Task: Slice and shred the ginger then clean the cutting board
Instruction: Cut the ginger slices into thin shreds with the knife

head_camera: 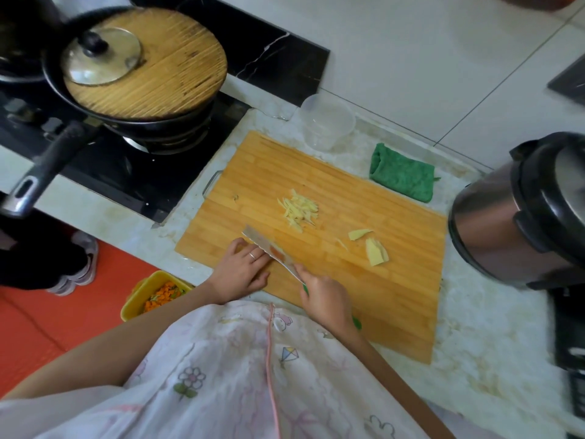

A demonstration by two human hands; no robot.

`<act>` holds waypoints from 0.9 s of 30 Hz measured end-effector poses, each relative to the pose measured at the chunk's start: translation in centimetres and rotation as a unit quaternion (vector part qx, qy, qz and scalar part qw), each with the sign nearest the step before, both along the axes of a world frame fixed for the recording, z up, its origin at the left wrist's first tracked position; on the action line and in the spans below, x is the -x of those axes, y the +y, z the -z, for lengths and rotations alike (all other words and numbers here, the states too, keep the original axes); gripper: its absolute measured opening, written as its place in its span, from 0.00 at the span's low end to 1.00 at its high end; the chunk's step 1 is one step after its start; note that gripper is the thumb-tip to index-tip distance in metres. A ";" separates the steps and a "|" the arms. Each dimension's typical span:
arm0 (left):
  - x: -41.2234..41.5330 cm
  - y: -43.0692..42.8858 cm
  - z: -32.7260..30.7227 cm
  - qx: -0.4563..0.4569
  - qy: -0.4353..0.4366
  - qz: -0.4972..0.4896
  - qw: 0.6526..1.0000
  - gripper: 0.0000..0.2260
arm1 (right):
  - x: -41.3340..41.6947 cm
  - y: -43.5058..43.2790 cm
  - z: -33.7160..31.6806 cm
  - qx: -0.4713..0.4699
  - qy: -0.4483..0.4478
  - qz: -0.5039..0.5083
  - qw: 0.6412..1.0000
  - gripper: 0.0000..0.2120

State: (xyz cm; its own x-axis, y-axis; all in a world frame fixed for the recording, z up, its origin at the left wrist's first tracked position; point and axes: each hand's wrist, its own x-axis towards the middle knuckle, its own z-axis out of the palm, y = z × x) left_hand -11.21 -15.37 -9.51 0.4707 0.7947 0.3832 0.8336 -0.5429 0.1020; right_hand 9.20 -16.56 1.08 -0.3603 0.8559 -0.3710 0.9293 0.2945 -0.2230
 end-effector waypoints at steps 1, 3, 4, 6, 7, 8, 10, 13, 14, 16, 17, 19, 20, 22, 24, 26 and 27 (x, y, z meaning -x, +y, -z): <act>0.0 -0.1 0.1 -0.006 0.001 -0.001 1.000 0.16 | 0.0 -0.1 -0.1 0.003 0.001 0.001 1.000 0.24; 0.0 -0.1 0.2 -0.019 0.005 -0.002 1.000 0.16 | 0.0 -0.3 -0.2 0.004 -0.001 0.008 1.000 0.24; -0.1 -0.1 0.2 -0.025 0.004 -0.001 1.000 0.15 | -0.1 -0.4 -0.2 0.004 -0.001 0.015 1.000 0.24; -0.2 -0.1 0.1 -0.034 -0.003 0.001 0.999 0.14 | -0.2 -0.6 0.1 0.006 0.002 0.027 1.000 0.24; -0.3 0.0 0.1 -0.035 -0.007 0.001 0.999 0.14 | -0.2 -0.7 0.2 0.008 0.003 0.031 0.999 0.24; -0.3 0.0 0.0 -0.034 -0.011 0.000 0.999 0.14 | -0.2 -0.8 0.3 0.009 0.006 0.033 0.999 0.24; -0.3 0.0 0.0 -0.027 -0.021 -0.001 0.999 0.14 | -0.2 -0.8 0.5 0.010 0.013 0.038 0.999 0.24; -0.4 0.1 -0.1 -0.021 -0.033 0.002 0.999 0.14 | -0.2 -0.9 0.4 0.007 0.011 0.043 0.999 0.23; -0.4 0.2 -0.1 -0.020 -0.037 0.003 0.999 0.14 | -0.2 -0.9 0.5 0.006 0.012 0.046 0.999 0.23; -0.4 0.2 -0.1 -0.014 -0.044 0.003 0.999 0.14 | 0.1 -0.8 0.5 0.001 0.012 0.055 0.998 0.22; -0.4 0.2 -0.2 -0.011 -0.046 0.000 0.999 0.15 | 0.5 -0.6 0.6 -0.002 0.010 0.059 0.998 0.22; -0.4 0.1 -0.2 -0.009 -0.048 -0.003 0.999 0.16 | 1.2 -0.1 0.8 -0.010 0.000 0.061 0.998 0.22; -0.5 0.1 -0.2 -0.009 -0.048 -0.005 0.999 0.16 | 1.5 0.1 0.8 -0.015 -0.005 0.060 0.998 0.22; -0.6 0.0 -0.3 -0.009 -0.044 -0.010 0.999 0.16 | 1.5 0.2 0.8 -0.022 -0.012 0.054 0.998 0.22; -0.5 0.1 -0.2 -0.007 -0.043 -0.012 0.999 0.14 | 1.0 -0.2 0.7 -0.021 -0.014 0.040 0.999 0.23; -0.4 0.1 -0.1 -0.004 -0.045 -0.011 0.999 0.14 | 0.6 -0.8 0.5 -0.016 -0.011 0.034 0.999 0.23; -0.4 0.1 -0.1 -0.001 -0.046 -0.009 0.999 0.14 | 0.6 -0.9 0.5 -0.012 -0.007 0.039 0.999 0.23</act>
State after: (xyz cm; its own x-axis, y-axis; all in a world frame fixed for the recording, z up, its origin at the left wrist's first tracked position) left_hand -10.84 -15.26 -9.43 0.4188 0.8019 0.4260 0.8308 -0.5278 0.1767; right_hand 8.61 -17.43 0.61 -0.2867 0.8898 -0.3551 0.9526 0.2255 -0.2041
